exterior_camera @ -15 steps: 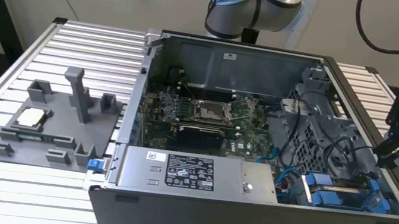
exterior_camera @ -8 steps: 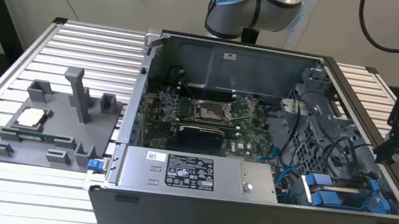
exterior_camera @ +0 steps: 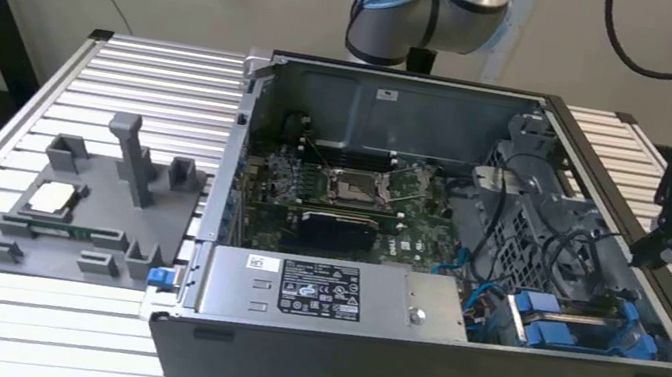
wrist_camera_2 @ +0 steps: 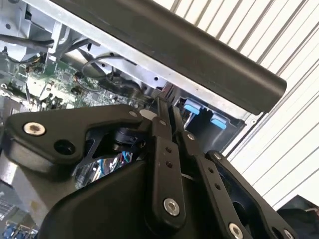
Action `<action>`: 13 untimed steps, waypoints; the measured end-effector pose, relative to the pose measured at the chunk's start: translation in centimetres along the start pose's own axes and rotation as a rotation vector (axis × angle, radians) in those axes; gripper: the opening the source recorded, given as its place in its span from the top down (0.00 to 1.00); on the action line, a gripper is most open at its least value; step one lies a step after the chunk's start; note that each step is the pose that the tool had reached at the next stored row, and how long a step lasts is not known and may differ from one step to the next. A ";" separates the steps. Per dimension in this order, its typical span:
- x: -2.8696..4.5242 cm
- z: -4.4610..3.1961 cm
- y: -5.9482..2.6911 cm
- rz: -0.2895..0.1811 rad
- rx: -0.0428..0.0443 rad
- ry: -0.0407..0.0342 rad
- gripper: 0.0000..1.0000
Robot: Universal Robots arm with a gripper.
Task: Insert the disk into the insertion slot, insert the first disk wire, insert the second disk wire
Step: 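Insert the second disk wire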
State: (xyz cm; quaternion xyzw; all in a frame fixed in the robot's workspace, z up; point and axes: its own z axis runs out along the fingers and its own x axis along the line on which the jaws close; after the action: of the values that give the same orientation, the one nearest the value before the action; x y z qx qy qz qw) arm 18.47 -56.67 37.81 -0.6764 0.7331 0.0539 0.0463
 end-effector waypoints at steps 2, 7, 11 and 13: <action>0.00 -0.35 0.61 0.000 0.0000 -0.0001 0.84; 0.07 -0.91 2.52 0.000 0.0000 -0.0001 0.84; 0.20 -0.98 4.31 0.000 0.0001 0.0010 0.84; 0.27 -0.98 5.08 0.000 0.0006 0.0071 0.84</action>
State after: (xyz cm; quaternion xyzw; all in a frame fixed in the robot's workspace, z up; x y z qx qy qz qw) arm 13.40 -56.67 38.83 -0.6767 0.7332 0.0513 0.0439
